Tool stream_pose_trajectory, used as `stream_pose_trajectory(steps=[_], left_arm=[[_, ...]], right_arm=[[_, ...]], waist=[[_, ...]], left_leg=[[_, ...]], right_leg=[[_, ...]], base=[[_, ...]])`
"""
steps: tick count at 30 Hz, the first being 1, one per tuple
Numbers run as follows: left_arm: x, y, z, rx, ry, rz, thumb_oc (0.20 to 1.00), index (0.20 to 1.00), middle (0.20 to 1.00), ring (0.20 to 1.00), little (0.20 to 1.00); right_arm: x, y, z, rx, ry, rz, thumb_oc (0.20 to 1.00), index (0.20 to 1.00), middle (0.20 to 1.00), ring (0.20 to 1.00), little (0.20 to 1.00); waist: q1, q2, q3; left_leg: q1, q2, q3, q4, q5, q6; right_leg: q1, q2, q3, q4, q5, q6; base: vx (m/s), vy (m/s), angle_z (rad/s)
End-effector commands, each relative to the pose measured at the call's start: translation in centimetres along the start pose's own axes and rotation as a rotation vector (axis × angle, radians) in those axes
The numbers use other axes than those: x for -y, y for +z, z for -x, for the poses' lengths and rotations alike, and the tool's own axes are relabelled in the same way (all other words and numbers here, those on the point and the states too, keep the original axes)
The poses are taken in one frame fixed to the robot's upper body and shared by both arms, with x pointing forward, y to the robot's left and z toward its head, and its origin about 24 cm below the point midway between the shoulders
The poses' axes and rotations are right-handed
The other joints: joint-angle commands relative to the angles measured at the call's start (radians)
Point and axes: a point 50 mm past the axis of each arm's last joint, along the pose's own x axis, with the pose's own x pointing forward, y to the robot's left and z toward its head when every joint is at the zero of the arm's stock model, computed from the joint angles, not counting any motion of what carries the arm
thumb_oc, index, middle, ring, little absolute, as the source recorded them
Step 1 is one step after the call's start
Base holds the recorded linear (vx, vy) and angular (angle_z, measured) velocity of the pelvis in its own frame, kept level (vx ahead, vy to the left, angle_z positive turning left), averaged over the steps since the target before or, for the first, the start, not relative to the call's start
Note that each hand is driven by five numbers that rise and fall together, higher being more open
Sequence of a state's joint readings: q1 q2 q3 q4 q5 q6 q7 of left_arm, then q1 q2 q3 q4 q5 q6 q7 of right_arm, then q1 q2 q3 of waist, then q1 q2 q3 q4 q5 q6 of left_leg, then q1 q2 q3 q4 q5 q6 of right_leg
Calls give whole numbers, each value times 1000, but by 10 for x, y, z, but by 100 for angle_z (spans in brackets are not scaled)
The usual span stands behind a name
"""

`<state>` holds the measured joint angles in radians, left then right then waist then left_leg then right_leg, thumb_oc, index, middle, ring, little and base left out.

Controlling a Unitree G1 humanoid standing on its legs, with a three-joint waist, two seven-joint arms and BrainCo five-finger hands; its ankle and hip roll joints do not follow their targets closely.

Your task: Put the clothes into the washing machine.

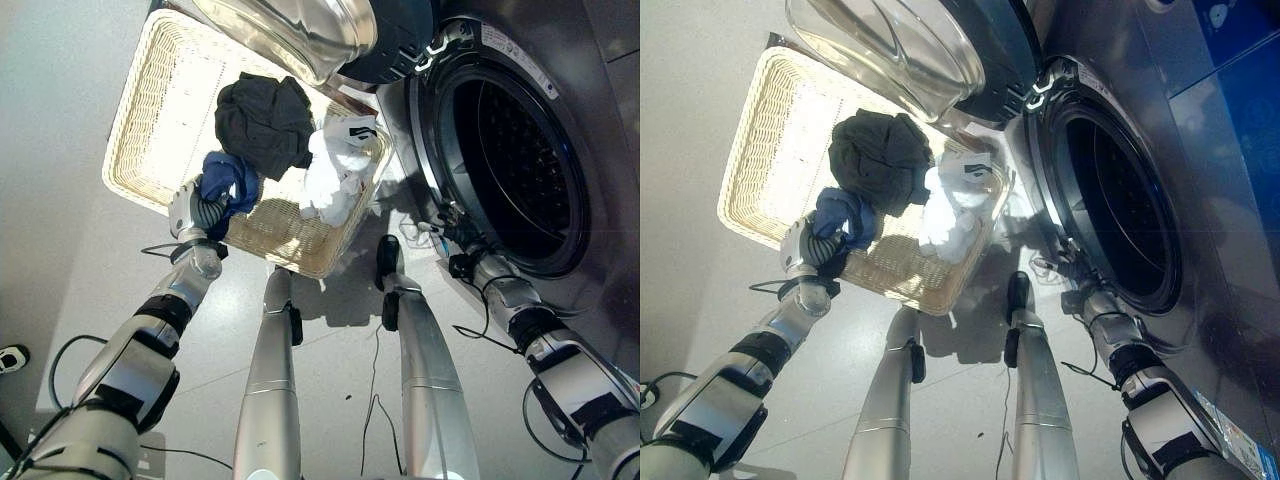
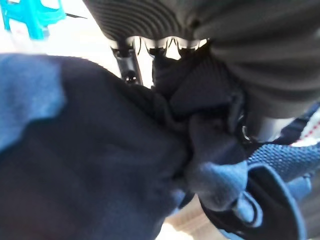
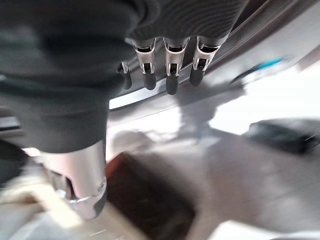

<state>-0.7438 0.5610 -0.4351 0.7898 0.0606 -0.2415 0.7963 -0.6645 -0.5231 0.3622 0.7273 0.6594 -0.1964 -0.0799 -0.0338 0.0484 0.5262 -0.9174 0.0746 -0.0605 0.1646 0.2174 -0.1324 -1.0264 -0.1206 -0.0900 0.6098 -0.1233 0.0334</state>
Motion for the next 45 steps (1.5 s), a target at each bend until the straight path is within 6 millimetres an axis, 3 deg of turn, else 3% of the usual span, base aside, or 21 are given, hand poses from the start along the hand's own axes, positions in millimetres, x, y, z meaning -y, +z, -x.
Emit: stream_pose_trajectory(steps=[1,7,16,22,29,45], left_arm=[[-12,35,-3,177,169,217,200,200,200,200,200],[-17,94,16,537,105,402,200,200,200,200,200],[-18,152,34,847,-130,450,200,200,200,200,200],[-12,163,35,902,-203,412,200,200,200,200,200],[-7,175,41,946,-291,442,200,200,200,200,200],[-1,177,42,976,-370,336,200,200,200,200,200]], right_arm=[[-6,14,10,131,2,-178,1000,1000,1000,1000,1000],[-27,34,23,250,184,-487,1000,1000,1000,1000,1000],[-93,65,46,278,652,-559,1000,1000,1000,1000,1000],[-116,79,55,256,839,-620,1000,1000,1000,1000,1000],[-133,92,64,299,938,-669,1000,1000,1000,1000,1000],[-126,121,72,474,1011,-873,1000,1000,1000,1000,1000]], waist=[[33,-50,-6],[41,-58,-6],[41,-68,-6],[39,-67,-6],[41,-60,-6],[40,-59,-6]], left_leg=[[9,-93,16,113,-123,47],[13,-99,8,107,-132,53],[21,-109,3,93,-127,62],[25,-113,3,97,-125,62],[21,-120,3,100,-124,61],[23,-125,11,104,-127,62]], right_leg=[[67,70,-9,-249,197,80],[70,67,-22,-247,193,85],[75,63,-32,-253,198,93],[79,57,-35,-257,204,97],[78,52,-39,-263,208,99],[79,43,-49,-272,221,106]], base=[[-1,-35,1],[2,-38,0],[1,-11,0],[0,0,0],[0,0,0],[3,-2,0]])
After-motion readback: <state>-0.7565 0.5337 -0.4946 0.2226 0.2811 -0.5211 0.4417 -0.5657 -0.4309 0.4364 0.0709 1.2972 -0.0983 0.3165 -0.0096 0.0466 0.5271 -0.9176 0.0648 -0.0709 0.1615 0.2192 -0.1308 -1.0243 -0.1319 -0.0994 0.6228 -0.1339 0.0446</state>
